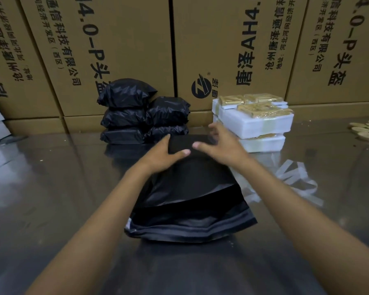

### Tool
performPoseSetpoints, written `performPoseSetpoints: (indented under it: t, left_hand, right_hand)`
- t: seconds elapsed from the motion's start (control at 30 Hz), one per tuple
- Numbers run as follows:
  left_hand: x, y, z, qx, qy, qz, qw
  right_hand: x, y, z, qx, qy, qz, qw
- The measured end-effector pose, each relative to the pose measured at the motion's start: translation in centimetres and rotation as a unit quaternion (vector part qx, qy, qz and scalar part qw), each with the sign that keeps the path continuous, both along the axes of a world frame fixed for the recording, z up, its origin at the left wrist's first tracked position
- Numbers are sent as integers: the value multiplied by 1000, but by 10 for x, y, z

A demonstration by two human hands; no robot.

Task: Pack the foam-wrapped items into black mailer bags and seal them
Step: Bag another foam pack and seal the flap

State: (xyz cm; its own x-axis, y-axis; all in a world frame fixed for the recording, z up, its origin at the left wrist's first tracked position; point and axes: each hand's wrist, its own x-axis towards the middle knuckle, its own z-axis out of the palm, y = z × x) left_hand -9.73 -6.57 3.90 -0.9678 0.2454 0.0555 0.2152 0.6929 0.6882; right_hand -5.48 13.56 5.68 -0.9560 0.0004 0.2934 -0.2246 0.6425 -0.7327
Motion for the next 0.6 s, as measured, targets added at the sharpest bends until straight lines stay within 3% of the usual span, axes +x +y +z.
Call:
performPoseSetpoints:
  t: [0.1,0.23,0.33,0.43,0.6]
  left_hand:
    - [-13,-1,-51,8,-55,-2,998]
    - [-14,-11,-99,-99,30,15,995]
    - [-14,-7,-103,-123,63,15,990]
    - [-12,-5,-103,-140,80,31,986]
    - [4,-20,-97,-99,84,-15,991]
  right_hand:
    - [-18,1,-55,18,-42,25,999]
    - [-20,13,-106,-64,-55,-24,996]
    - [-22,13,-112,44,-35,-80,995]
    - [-20,11,-109,196,-21,-138,971]
    - [-8,19,-110,234,-11,-122,965]
